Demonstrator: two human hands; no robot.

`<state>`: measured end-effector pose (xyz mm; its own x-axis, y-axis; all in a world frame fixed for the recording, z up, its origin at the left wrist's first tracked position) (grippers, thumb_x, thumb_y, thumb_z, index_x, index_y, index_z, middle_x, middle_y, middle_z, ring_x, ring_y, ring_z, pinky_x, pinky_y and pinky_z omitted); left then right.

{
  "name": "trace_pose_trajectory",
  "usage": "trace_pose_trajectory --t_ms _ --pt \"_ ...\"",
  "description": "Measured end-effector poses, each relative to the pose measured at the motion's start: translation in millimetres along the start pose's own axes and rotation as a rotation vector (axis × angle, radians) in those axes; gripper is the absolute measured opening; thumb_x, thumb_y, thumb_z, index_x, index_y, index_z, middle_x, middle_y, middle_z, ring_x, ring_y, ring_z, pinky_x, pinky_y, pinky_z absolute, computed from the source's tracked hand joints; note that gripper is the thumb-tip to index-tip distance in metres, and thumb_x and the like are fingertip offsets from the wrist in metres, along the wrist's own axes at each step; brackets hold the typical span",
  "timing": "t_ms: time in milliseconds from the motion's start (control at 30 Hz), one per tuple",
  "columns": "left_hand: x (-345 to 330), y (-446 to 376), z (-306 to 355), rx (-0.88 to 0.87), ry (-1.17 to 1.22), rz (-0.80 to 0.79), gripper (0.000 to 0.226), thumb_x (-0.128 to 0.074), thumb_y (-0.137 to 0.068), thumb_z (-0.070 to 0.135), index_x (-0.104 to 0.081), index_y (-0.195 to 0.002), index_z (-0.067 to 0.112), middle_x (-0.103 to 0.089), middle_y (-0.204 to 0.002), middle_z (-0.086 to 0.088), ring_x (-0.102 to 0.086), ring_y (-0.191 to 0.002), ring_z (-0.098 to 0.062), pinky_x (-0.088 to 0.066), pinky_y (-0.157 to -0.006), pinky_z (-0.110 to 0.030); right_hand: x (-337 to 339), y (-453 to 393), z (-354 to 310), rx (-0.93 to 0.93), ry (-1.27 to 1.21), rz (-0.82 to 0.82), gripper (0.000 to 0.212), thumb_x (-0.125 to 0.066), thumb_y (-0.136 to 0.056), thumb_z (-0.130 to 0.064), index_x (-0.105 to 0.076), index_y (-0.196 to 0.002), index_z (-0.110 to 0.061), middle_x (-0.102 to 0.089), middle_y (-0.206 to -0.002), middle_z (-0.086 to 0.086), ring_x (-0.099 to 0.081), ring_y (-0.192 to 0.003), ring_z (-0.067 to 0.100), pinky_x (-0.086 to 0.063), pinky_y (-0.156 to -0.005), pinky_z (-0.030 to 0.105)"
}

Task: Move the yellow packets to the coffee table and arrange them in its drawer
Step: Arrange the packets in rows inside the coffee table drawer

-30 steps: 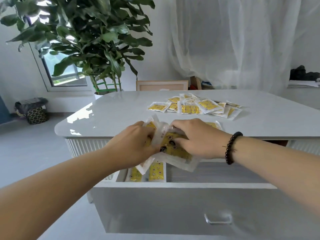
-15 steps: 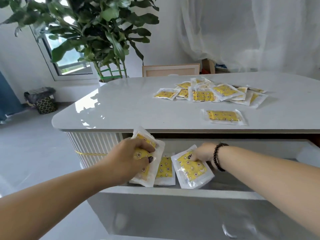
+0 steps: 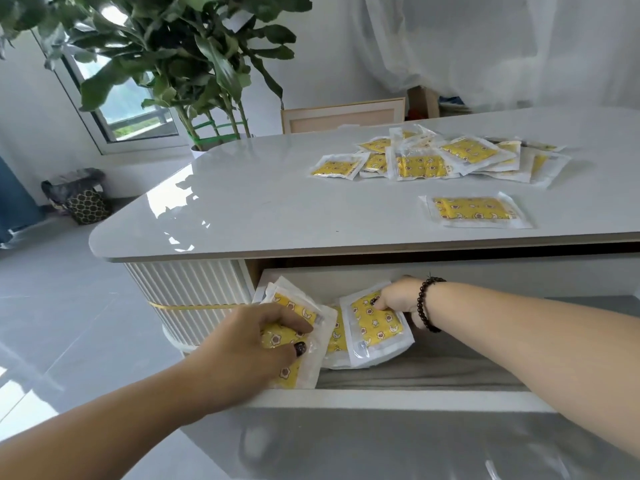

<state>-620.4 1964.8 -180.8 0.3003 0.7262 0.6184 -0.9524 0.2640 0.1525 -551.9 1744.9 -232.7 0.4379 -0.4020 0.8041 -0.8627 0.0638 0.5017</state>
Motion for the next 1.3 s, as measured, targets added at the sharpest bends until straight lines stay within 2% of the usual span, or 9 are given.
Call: trace_pose_trajectory --t_ms 100,267,433,567,700,767,933,1167,1300 --pt "1.8 -1.7 -2.1 0.017 0.059 0.005 0.030 -0.069 -0.084 0.012 -0.073 -0.081 0.042 -0.067 -0.091 0.012 -0.061 -0.060 -0.004 -0.045 -0.055 -0.016 -4.2 -5.4 6.2 -0.012 -0.049 0.016 0.036 -0.045 -0.097 -0.017 -0.032 -0.063 -0.022 -0.032 -0.070 -0.006 -0.029 -0.059 0.005 -0.028 -0.055 0.017" --pt "5.5 -1.3 -5.5 0.076 0.175 0.002 0.026 -0.071 -0.084 0.009 -0.076 -0.082 0.034 -0.073 -0.092 0.005 -0.067 -0.065 -0.012 -0.050 -0.058 -0.022 -11.7 -11.9 20.3 -0.135 -0.158 0.111 0.029 -0.052 -0.090 -0.020 -0.040 -0.064 -0.015 -0.037 -0.063 0.000 -0.036 -0.051 0.012 -0.030 -0.046 0.021" --pt "4.6 0.4 -5.4 0.191 0.310 -0.031 0.021 -0.060 -0.091 0.003 -0.075 -0.091 0.019 -0.073 -0.092 -0.004 -0.069 -0.059 -0.011 -0.051 -0.052 -0.020 -8.6 -6.4 21.4 -0.137 -0.058 0.180 0.027 -0.051 -0.089 -0.027 -0.048 -0.067 -0.012 -0.051 -0.063 0.002 -0.049 -0.051 0.014 -0.042 -0.048 0.020" --pt "6.1 -0.3 0.8 0.182 0.309 0.000 0.025 -0.055 -0.093 0.002 -0.071 -0.097 0.021 -0.071 -0.100 -0.007 -0.069 -0.067 -0.014 -0.053 -0.057 -0.022 9.7 10.7 9.6 -0.035 0.094 0.257 0.038 -0.047 -0.094 -0.042 -0.047 -0.071 -0.012 -0.049 -0.066 0.000 -0.051 -0.060 0.014 -0.040 -0.050 0.022" --pt "-5.2 -10.0 10.9 0.165 0.322 0.006 0.026 -0.052 -0.094 -0.001 -0.066 -0.101 0.020 -0.068 -0.095 -0.009 -0.064 -0.071 -0.019 -0.053 -0.067 -0.031 5.4 32.6 -6.3 0.120 -0.626 -0.029 0.029 -0.051 -0.095 -0.033 -0.055 -0.087 -0.005 -0.057 -0.072 0.008 -0.055 -0.058 0.019 -0.048 -0.052 0.025" --pt "-17.9 -19.2 18.6 0.164 0.372 -0.002 0.027 -0.051 -0.094 -0.004 -0.064 -0.103 0.018 -0.066 -0.092 -0.011 -0.061 -0.072 -0.022 -0.050 -0.073 -0.037 2.9 46.1 -10.9 0.192 -0.825 -0.161 0.026 -0.053 -0.095 -0.028 -0.058 -0.094 -0.003 -0.061 -0.078 0.011 -0.060 -0.063 0.020 -0.053 -0.057 0.028" --pt "-60.1 -48.3 40.9 0.197 0.455 -0.036 0.027 -0.050 -0.092 -0.008 -0.059 -0.100 0.016 -0.066 -0.086 -0.014 -0.060 -0.075 -0.026 -0.046 -0.077 -0.039 2.0 50.4 7.9 0.212 -1.002 -0.157 0.006 -0.057 -0.093 -0.010 -0.059 -0.093 -0.004 -0.067 -0.082 0.011 -0.065 -0.072 0.023 -0.056 -0.068 0.036" --pt "-112.8 -89.2 63.7 0.179 0.237 -0.147 0.022 -0.055 -0.089 0.000 -0.054 -0.102 0.018 -0.064 -0.111 -0.020 -0.058 -0.088 -0.024 -0.048 -0.078 -0.035 12.5 28.9 71.7 0.059 -0.970 0.037 0.023 -0.066 -0.083 -0.002 -0.054 -0.102 -0.002 -0.068 -0.096 0.017 -0.069 -0.081 0.028 -0.059 -0.075 0.045" --pt "-131.6 -103.0 65.8 0.157 0.115 -0.169 0.030 -0.058 -0.088 0.005 -0.052 -0.116 0.014 -0.052 -0.086 -0.004 -0.051 -0.070 -0.013 -0.042 -0.057 -0.023 15.2 16.7 95.0 -0.029 -0.808 0.093 0.032 -0.069 -0.077 -0.009 -0.054 -0.105 -0.001 -0.065 -0.110 0.019 -0.067 -0.096 0.033 -0.056 -0.083 0.050"
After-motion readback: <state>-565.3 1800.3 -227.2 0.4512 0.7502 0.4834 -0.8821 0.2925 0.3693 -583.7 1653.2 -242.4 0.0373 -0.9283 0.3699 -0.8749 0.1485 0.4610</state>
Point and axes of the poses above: each hand's wrist, its own y-axis away from the middle knuckle, its own x-axis out of the back of the hand, z = x × y, the point moved 6 cm from there along -y, towards the middle knuckle
